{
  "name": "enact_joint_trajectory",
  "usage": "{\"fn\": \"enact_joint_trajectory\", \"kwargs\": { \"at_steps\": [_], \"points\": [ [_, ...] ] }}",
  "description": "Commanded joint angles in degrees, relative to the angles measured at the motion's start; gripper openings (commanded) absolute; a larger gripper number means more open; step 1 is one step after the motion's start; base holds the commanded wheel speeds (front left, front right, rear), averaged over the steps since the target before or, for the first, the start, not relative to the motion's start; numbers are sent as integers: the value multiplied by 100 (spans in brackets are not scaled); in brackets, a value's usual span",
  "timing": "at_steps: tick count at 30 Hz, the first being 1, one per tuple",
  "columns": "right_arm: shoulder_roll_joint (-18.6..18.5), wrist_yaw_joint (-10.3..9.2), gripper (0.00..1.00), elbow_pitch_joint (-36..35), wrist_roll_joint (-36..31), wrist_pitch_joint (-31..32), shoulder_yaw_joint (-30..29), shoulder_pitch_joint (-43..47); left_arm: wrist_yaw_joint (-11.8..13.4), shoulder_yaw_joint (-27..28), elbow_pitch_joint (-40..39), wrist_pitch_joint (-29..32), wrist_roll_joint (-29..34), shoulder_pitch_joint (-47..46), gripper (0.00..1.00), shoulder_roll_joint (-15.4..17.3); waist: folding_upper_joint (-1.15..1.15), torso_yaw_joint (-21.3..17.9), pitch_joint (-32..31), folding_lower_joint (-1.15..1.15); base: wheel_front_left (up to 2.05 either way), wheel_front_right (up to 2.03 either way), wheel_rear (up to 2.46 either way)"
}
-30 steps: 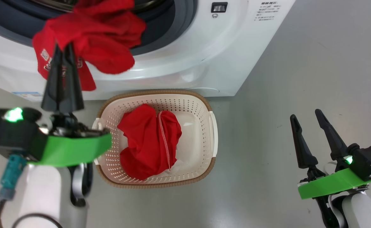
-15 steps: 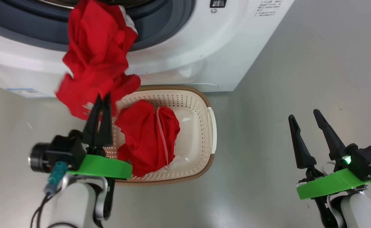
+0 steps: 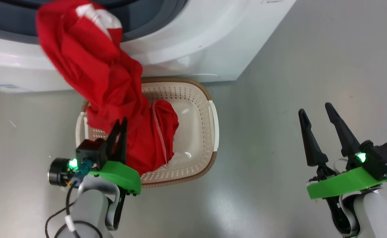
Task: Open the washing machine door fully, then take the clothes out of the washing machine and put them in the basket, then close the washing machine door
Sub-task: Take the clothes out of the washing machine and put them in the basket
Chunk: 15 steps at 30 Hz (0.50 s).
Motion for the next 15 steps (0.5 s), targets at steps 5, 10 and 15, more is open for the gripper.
{"fn": "enact_joint_trajectory", "kwargs": {
  "at_steps": [5,10,15],
  "points": [
    [24,28,100,-164,-27,-36,163,-93,-79,75,501,-29,65,-259,0,104,0,-153,298,0,0,0,0],
    [58,28,100,-181,-32,-36,173,-197,-135,61,1127,-29,69,-528,0,104,0,-229,510,0,0,0,0],
    [87,28,100,-209,-41,-36,177,-291,-226,46,1667,-29,60,-805,0,104,0,-294,722,0,0,0,0]
  ]
}}
